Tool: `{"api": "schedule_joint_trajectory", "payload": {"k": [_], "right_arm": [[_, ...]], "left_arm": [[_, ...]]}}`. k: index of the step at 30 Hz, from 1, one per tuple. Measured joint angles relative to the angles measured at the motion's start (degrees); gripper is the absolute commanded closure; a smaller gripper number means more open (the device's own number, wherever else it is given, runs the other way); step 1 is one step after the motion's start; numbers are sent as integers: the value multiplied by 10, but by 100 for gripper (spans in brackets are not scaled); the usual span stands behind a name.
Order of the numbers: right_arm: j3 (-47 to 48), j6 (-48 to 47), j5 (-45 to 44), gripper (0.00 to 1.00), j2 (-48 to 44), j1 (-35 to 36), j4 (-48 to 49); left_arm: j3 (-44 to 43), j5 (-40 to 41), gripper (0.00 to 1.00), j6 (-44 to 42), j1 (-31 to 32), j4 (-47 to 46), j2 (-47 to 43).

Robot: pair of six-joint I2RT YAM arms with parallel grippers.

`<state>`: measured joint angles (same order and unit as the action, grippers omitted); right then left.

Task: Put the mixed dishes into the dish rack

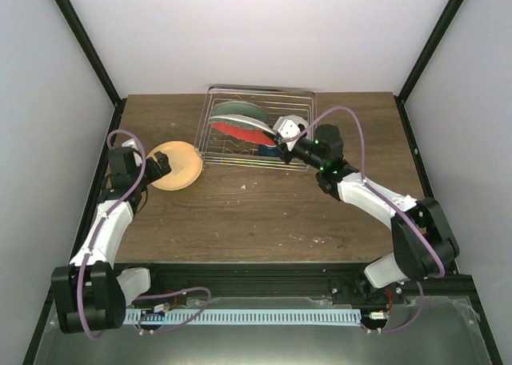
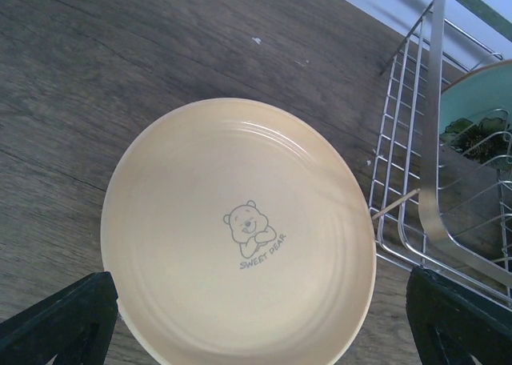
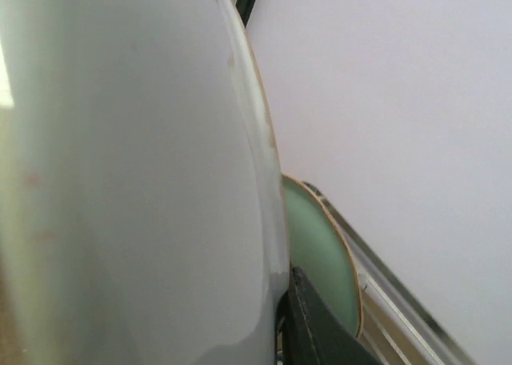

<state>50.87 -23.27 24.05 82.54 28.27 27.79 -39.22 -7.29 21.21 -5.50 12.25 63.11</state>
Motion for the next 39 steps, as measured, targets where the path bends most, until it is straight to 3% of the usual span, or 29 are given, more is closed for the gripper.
{"api": "schedule_joint_trajectory", "payload": {"k": [8,16,39], "right_arm": [[1,-100,31,99,92,-1,111],[33,-173,50,99,177,-19,144],[177,-181,123,99,339,-86,170]], "left_arm": [[16,6,0,0,0,-19,-2],[34,6,0,2,0,-38,-2],[35,5,0,4,0,-63,4]]}}
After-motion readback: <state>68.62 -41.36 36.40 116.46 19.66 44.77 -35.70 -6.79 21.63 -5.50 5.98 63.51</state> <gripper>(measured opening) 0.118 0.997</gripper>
